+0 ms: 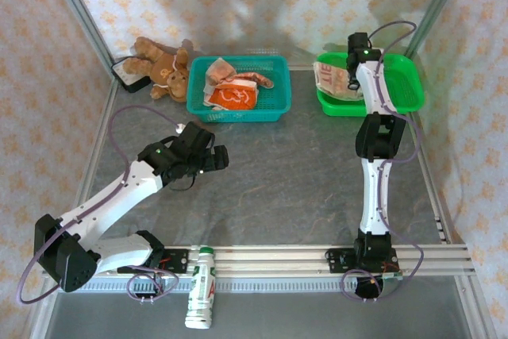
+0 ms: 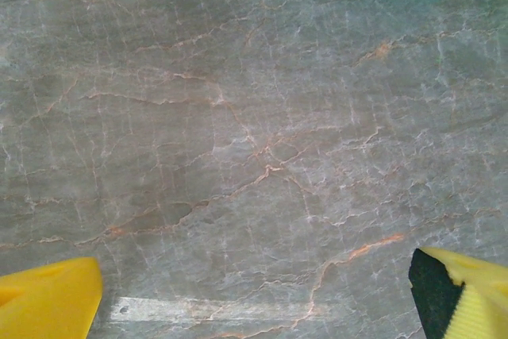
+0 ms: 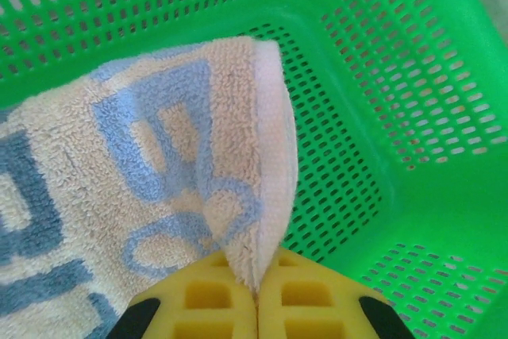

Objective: Fold and stack the towels

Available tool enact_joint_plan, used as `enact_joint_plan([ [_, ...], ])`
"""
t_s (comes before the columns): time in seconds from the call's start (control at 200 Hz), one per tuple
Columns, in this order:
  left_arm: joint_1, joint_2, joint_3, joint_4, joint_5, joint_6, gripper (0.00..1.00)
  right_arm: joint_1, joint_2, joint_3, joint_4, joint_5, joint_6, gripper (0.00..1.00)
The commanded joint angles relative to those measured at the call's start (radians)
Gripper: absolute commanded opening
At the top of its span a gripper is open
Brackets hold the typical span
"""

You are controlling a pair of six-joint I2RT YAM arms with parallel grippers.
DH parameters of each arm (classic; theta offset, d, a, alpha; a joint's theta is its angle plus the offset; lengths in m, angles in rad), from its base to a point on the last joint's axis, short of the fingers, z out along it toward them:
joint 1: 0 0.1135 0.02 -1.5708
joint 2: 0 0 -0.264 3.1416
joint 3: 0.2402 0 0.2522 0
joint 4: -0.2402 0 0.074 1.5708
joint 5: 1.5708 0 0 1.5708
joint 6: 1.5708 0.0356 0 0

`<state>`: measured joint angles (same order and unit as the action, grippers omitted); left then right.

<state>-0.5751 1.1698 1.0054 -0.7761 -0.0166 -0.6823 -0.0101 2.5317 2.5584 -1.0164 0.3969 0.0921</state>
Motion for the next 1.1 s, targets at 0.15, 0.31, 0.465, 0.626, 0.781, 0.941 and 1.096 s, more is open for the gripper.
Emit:
enact_joint_plan([
  [0.15, 0.009, 0.028, 0.048, -0.045, -0.039, 0.004, 1.00, -0.008, 0.008, 0.051, 0.018, 0.043, 0.006, 0.00],
  [0.31, 0.008, 0.037, 0.052, -0.046, -0.038, 0.004, 1.00, -0.008, 0.019, 0.054, 0.024, 0.037, 0.002, 0.00],
  [0.465, 0.009, 0.045, 0.055, -0.049, -0.037, 0.004, 1.00, -0.008, 0.025, 0.056, 0.038, 0.047, -0.003, 0.00],
  [0.626, 0.009, 0.048, 0.056, -0.051, -0.036, 0.000, 1.00, -0.007, 0.026, 0.056, 0.072, 0.057, -0.010, 0.02],
  [0.781, 0.009, 0.057, 0.070, -0.068, -0.032, -0.002, 1.00, -0.008, 0.036, 0.062, 0.098, 0.072, -0.007, 0.03],
  [0.941, 0.009, 0.060, 0.078, -0.076, -0.030, -0.008, 1.00, -0.008, 0.043, 0.077, 0.121, 0.092, 0.006, 0.04],
  [1.096, 0.008, 0.062, 0.082, -0.086, -0.030, -0.014, 1.00, -0.008, 0.050, 0.079, 0.147, 0.076, 0.007, 0.06],
])
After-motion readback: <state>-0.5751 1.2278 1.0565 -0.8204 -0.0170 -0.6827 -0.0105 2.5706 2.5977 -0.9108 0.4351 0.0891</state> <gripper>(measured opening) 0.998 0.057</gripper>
